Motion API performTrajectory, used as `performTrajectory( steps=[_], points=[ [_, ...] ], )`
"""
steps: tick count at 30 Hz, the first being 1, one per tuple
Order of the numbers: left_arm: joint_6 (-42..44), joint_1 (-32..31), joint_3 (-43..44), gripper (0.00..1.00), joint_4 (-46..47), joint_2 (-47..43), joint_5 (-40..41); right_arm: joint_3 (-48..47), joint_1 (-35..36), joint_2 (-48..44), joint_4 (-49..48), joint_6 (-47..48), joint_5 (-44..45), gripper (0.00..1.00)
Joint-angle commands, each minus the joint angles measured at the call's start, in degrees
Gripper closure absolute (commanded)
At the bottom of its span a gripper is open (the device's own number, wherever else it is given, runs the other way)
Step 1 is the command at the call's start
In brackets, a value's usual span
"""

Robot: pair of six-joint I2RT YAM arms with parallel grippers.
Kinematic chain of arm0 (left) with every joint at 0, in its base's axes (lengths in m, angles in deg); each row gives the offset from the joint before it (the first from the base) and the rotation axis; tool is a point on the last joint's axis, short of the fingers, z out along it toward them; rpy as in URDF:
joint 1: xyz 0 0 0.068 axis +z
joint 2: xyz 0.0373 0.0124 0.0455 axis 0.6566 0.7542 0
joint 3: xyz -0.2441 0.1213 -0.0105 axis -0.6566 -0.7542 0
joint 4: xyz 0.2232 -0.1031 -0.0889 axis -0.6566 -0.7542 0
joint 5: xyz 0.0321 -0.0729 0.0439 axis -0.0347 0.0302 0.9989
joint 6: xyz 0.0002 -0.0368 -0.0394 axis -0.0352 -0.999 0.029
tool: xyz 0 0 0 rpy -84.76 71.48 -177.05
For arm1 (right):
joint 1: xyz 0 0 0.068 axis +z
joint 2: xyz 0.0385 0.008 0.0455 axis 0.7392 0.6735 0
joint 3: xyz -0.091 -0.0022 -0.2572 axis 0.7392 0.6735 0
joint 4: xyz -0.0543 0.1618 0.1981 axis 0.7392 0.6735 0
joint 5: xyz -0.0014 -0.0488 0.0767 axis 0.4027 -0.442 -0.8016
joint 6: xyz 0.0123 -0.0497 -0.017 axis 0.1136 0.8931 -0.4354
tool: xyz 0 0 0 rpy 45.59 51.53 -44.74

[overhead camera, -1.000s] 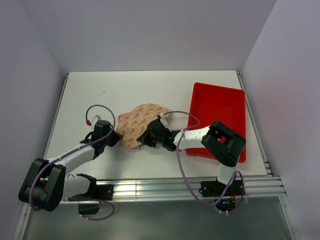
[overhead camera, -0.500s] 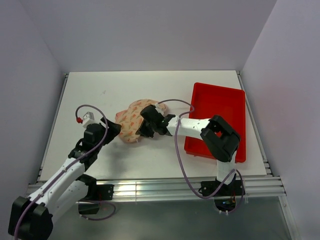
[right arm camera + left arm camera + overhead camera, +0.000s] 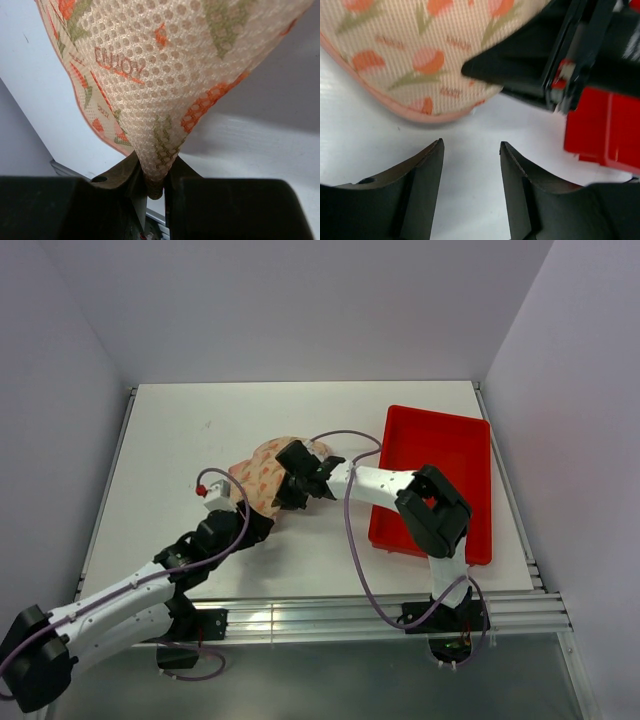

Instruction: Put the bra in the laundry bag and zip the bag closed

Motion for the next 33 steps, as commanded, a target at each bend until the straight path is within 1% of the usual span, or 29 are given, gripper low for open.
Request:
performTrajectory(
  steps=[1, 4, 9, 12, 15, 20, 26, 33],
  points=[
    [-1.7, -4.1, -1.1, 0.45, 5.9, 3.2, 2.9, -2.6, -1.0, 1.1, 4.1, 2.0, 0.0, 1.00],
    [-2.9, -6.6, -0.8, 0.45, 8.9, 8.2, 4.7, -2.9, -1.1, 0.9, 4.5, 2.2, -0.5, 1.00],
    [-3.2, -7.9, 1.6, 0.44, 14.6, 18.1, 6.2, -3.6, -1.2, 1.1, 5.0, 2.2, -1.0, 1.00],
    [-3.0, -8.1, 2.3, 0.45, 16.9, 21.9, 6.0, -3.5, -1.3, 0.8, 5.1, 2.2, -1.1, 1.00],
    [-3.1, -8.1, 2.4, 0.45, 18.8, 23.5, 6.5, -3.4, -1.4, 0.6, 5.3, 2.4, -1.2, 1.00],
    [-2.2, -8.1, 1.8, 0.43, 22.3, 23.6, 6.8, -2.6, -1.4, 0.1, 5.4, 2.4, -1.0, 1.00],
    [0.3, -8.1, 3.3, 0.45, 24.4, 26.5, 7.7, -1.9, -1.4, -0.2, 5.3, 2.3, -1.2, 1.00],
    [0.3, -8.2, 4.6, 0.48, 24.4, 29.2, 8.2, -1.8, -1.6, -0.3, 5.5, 2.3, -1.6, 1.00]
  ],
)
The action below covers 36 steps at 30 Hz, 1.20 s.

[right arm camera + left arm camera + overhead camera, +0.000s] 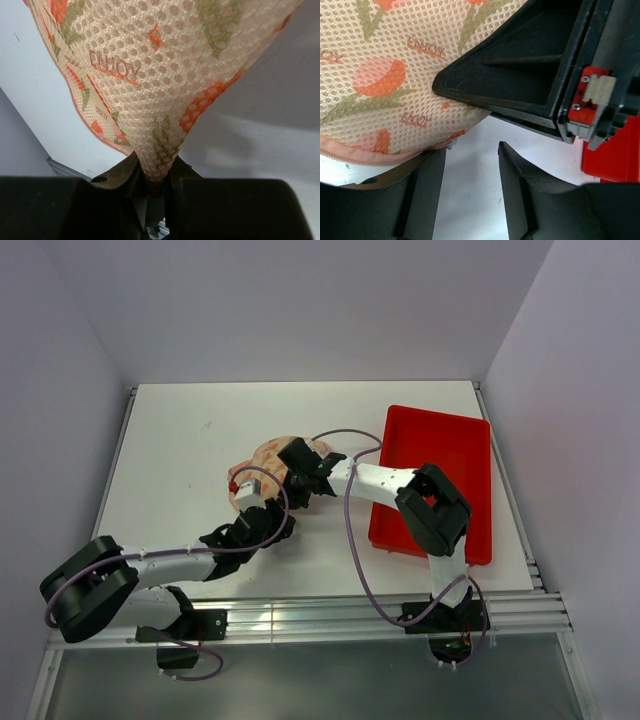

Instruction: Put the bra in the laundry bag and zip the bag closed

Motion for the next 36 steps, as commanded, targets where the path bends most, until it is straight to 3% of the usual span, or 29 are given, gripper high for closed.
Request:
performTrajectory(
  steps=[1, 12, 19, 36],
  points=[
    [1.2, -0.2, 1.9, 0.48, 2.7, 0.9, 1.9, -0.4, -0.5, -0.9, 2.5, 0.9, 0.2, 1.00],
    [0.7, -0.2, 0.5, 0.53, 4.5, 2.0, 3.8, -0.1, -0.7, -0.8, 2.5, 1.6, -0.2, 1.00],
    [1.2, -0.2, 1.0, 0.62, 4.8, 3.4, 4.7, 0.5, -1.0, -1.0, 2.6, 2.5, -0.4, 1.00],
    [0.5, -0.2, 1.7, 0.69, 3.5, 4.0, 6.7, 1.0, -1.0, -0.9, 2.5, 3.0, -1.0, 1.00]
  ],
)
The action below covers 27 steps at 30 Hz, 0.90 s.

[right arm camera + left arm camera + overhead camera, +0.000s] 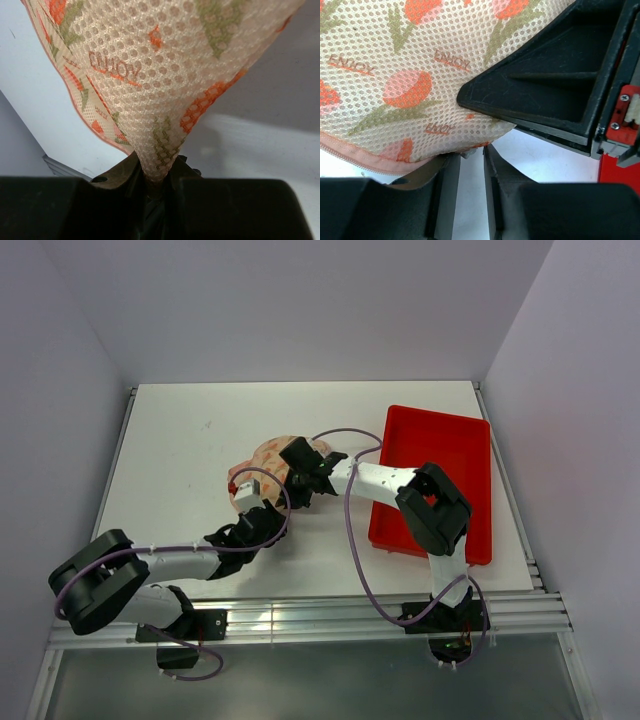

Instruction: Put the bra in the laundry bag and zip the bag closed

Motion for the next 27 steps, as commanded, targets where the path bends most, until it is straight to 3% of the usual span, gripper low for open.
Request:
performTrajectory(
  steps=[1, 20, 26, 27],
  points=[
    [0.5, -0.2, 1.6, 0.70, 1.2, 0.6, 2.3, 0.7, -0.3, -0.9, 2.5, 1.4, 0.1, 1.00],
    [-0.6, -0.2, 1.9, 0.79, 0.5, 1.2, 4.3, 0.7, -0.4, -0.9, 2.6, 1.5, 0.2, 1.00],
    [-1.1, -0.2, 3.0, 0.89, -0.3, 2.1, 5.2, 0.7, -0.4, -0.9, 2.8, 1.8, 0.5, 1.00],
    [-1.1, -0.2, 3.1, 0.96, -0.6, 2.1, 5.4, 0.8, -0.3, -1.0, 2.8, 1.8, 0.5, 1.00]
  ],
)
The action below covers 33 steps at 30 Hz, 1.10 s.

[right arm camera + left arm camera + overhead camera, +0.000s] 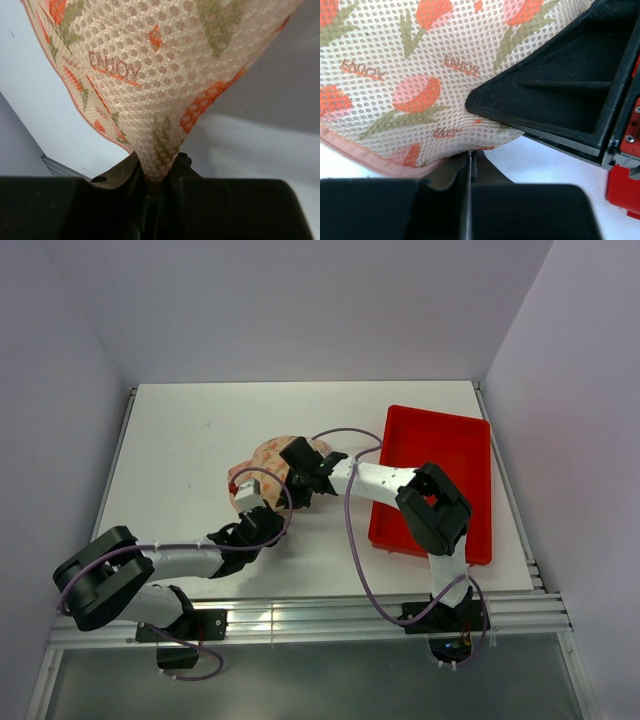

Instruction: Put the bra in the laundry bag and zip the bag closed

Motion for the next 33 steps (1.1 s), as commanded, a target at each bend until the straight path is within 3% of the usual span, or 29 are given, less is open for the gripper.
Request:
performTrajectory(
  steps=[1, 9, 21, 33],
  points=[
    [-0.5, -0.1, 2.4, 1.00, -0.3, 0.4, 3.0, 0.9, -0.3, -1.0, 2.8, 1.5, 0.6, 1.00],
    [-2.9, 0.0, 0.1, 1.00, -4.9, -2.7, 3.6, 0.8, -2.0, -0.6, 3.6, 4.2, 0.4, 1.00],
    [-11.4, 1.4, -5.1, 1.00, -15.7, -12.9, 4.6, -5.2, -6.7, 3.9, 7.8, 16.3, -2.5, 1.00],
    [-18.4, 6.2, -11.2, 1.00, -23.3, -21.9, 2.9, -20.1, -11.6, 12.8, 16.3, 28.8, 0.5, 1.00]
  ],
)
